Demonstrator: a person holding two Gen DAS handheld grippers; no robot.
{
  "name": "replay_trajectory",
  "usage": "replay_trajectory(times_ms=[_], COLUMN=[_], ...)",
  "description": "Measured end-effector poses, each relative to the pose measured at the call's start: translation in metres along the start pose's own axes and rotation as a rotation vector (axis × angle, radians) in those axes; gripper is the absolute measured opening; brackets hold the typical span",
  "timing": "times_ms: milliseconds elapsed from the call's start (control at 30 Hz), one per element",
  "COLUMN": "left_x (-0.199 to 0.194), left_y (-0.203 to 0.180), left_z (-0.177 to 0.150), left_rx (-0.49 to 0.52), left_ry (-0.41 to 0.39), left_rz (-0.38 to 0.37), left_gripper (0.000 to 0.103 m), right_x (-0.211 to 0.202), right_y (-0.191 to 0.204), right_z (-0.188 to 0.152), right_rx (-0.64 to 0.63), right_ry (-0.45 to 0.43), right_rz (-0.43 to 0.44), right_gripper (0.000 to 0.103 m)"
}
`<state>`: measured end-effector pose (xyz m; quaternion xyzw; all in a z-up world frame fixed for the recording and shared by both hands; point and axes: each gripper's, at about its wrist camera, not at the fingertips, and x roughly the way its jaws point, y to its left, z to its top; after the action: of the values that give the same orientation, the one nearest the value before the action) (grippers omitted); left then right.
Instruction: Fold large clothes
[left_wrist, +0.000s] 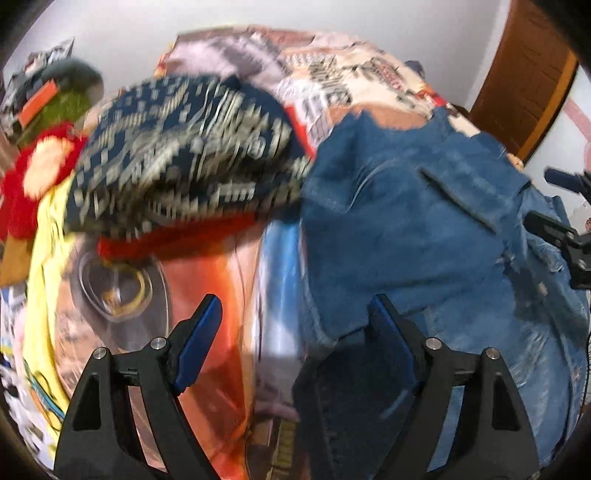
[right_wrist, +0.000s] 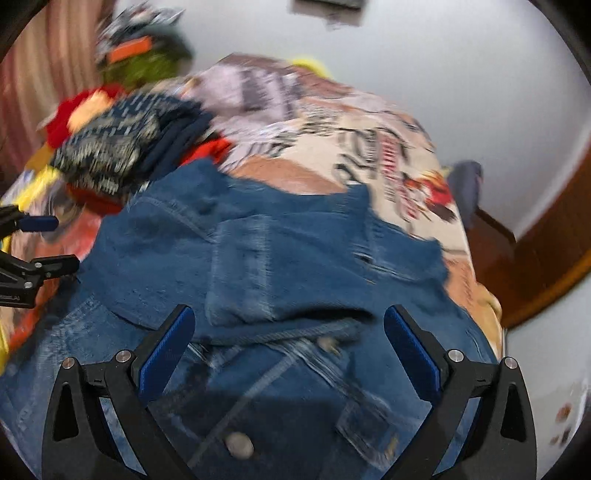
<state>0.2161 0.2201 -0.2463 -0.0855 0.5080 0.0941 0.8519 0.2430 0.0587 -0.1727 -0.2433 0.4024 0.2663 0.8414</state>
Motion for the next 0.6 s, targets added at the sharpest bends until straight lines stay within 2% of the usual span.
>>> replay_trajectory(times_ms=[67, 200, 300, 367, 400, 467, 533, 567, 600], left_x=[0.006, 0.017, 0.024, 0.025, 0.024, 0.025, 0.025, 0.025, 0.025], left_y=[0.002, 0.004, 0.003, 0.002, 0.003, 0.004, 0.005, 0.006, 0.006], left_z=[-0.006, -0.012, -0.012, -0.012, -0.013, -0.016, -0.021, -0.025, -0.027], left_rx=[-0.009, -0.022, -0.033, -0.039, -0.043, -0.048, -0.053, -0.057, -0.060], left_ry=[0.013, 0.017, 0.025, 0.021, 0.020, 0.025, 0.024, 0.024, 0.026], left_rz=[-0.017, -0.035, -0.050, -0.054, -0.057, -0.062, -0.046, -0.037, -0.038], left_gripper=[0.083, 0.091, 0.092, 0.092, 0.092, 0.093, 0.097, 0.098, 0.098], right_x=[0.016, 0.040, 0.046, 0.049, 0.053, 0.058, 0.059, 0.058, 0.056], right_y=[0.012, 0.023, 0.019, 0.015, 0.013, 0.013, 0.015, 0.016, 0.018], right_z=[0.002, 0.000, 0.002, 0.004, 0.005, 0.006, 0.008, 0.008, 0.009], right_rx=[-0.053, -0.126, -0.117, -0.118, -0.112, -0.093, -0.093, -0.100, -0.115], right_ry=[0.042, 0.103, 0.115, 0.113, 0.114, 0.116, 0.117, 0.115, 0.109], right_rz=[0.005, 0.034, 0.079, 0.099, 0.115, 0.118, 0.130, 0.111, 0.078], right_gripper=[0.089, 0.084, 0.077, 0.065, 0.062, 0.046, 0.038, 0.030, 0.027])
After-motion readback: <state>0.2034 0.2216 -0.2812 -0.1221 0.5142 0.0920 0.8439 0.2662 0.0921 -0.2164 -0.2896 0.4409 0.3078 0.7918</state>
